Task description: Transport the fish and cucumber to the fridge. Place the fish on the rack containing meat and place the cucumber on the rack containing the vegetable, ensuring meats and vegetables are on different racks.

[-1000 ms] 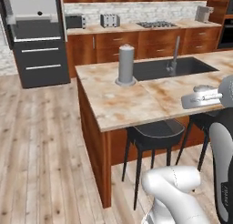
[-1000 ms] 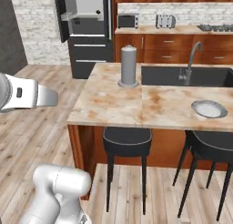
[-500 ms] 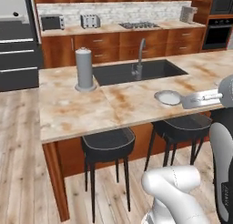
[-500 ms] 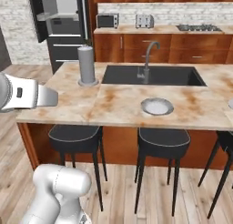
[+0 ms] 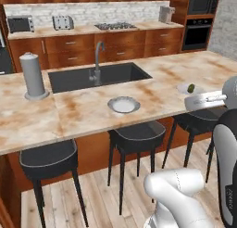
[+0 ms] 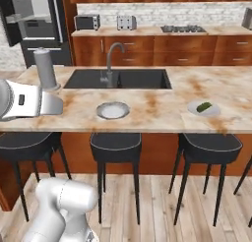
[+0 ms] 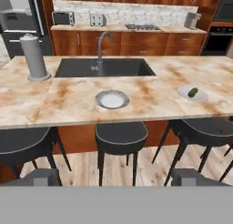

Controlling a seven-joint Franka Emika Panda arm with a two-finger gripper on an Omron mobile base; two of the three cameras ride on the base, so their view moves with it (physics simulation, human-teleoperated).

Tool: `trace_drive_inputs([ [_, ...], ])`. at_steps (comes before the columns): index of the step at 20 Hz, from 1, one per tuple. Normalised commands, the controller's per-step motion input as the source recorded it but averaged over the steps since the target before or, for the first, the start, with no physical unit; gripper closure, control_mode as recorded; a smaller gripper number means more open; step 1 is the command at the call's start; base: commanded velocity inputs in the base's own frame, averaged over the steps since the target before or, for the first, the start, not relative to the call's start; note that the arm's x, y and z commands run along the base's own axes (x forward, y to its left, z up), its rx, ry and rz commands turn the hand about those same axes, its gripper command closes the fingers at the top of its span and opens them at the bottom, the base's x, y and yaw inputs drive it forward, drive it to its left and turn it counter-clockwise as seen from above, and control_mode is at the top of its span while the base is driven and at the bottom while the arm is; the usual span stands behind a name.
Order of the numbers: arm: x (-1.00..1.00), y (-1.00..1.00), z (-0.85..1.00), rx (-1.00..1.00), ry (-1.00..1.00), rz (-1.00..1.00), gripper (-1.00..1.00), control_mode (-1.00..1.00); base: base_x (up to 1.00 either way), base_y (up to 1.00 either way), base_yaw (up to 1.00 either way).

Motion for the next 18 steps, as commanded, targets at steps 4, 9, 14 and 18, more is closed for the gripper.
trace_drive_inputs([
  [4,0.00,0.00,0.00,0.00,0.00,0.00,-1.00,1.00,-0.07,-1.00,-0.13],
  [9,0.00,0.00,0.00,0.00,0.00,0.00,-1.00,1.00,0.08,-1.00,0.01],
  [14,0.00,0.00,0.00,0.00,0.00,0.00,-1.00,1.00,0.07,-1.00,0.17],
  [18,0.00,0.00,0.00,0.00,0.00,0.00,-1.00,1.00,0.74,-0.68,0.28],
])
